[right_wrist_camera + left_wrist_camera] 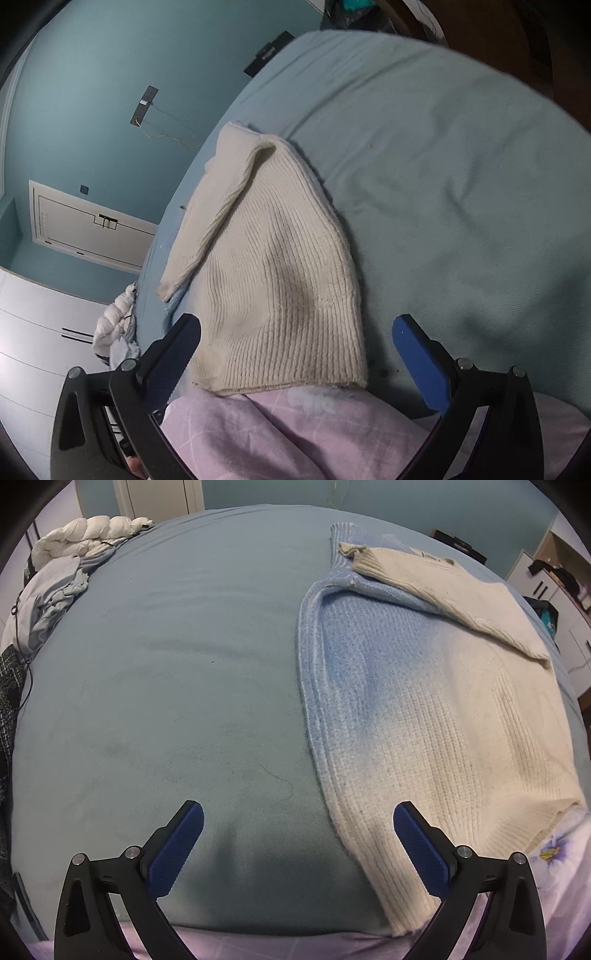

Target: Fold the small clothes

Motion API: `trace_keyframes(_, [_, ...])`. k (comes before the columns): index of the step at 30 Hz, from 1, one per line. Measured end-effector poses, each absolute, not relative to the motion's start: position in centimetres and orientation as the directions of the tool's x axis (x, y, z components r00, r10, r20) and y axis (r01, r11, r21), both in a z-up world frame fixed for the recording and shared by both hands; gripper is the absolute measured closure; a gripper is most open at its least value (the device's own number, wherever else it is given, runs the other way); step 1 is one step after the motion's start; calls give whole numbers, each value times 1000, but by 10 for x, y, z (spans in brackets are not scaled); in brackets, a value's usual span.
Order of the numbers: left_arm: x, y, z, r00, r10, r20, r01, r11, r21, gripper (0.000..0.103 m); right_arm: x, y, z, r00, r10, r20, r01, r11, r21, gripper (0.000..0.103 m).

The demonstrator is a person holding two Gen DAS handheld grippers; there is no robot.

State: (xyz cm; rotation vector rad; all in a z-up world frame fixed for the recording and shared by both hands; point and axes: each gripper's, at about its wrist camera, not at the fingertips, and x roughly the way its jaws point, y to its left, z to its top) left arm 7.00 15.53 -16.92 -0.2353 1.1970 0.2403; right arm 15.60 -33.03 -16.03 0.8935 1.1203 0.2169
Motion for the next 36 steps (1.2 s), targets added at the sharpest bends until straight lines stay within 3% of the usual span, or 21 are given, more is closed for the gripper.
trace_keyframes(2, [70,156,-170,349,54,-935,-306,950,-59,0,156,-328,-170,423,599,-680,279,627,727,26])
trace_keyframes(3, [71,156,-171,350,50,-935,-303,951,-62,0,157,-326,-176,396,615,-681,283,624,728,29])
trace_keyframes(12, [75,148,-173,346,47,-937,-273,961,-53,0,161,-305,-224,142,675,-724,386,635,669,30])
trace_keyframes(17, [80,140,-176,339,58,-939,-244,969,-28,0,160,-301,-244,121,784,-608,408,519,751,31])
trace_keyframes(18, [80,138,-177,337,64,-939,-238,971,-19,0,159,-303,-245,141,795,-590,403,498,768,38])
trace_keyframes(20, [78,134,-175,339,73,-938,-228,974,-6,0,153,-312,-240,221,802,-555,386,450,805,83])
trace_keyframes(22, [75,132,-172,347,71,-935,-223,975,-9,0,149,-320,-226,292,775,-561,356,457,816,93])
trace_keyframes(26, [68,136,-167,338,-81,-938,-233,958,-167,0,138,-326,-181,456,705,-543,189,519,833,96])
trace_keyframes(29, [66,135,-175,272,-213,-938,-253,925,-284,0,134,-320,-163,482,659,-578,129,599,790,96])
trace_keyframes(36, [69,119,-207,118,-354,-928,-313,873,-373,0,131,-317,-163,482,630,-609,140,631,763,96])
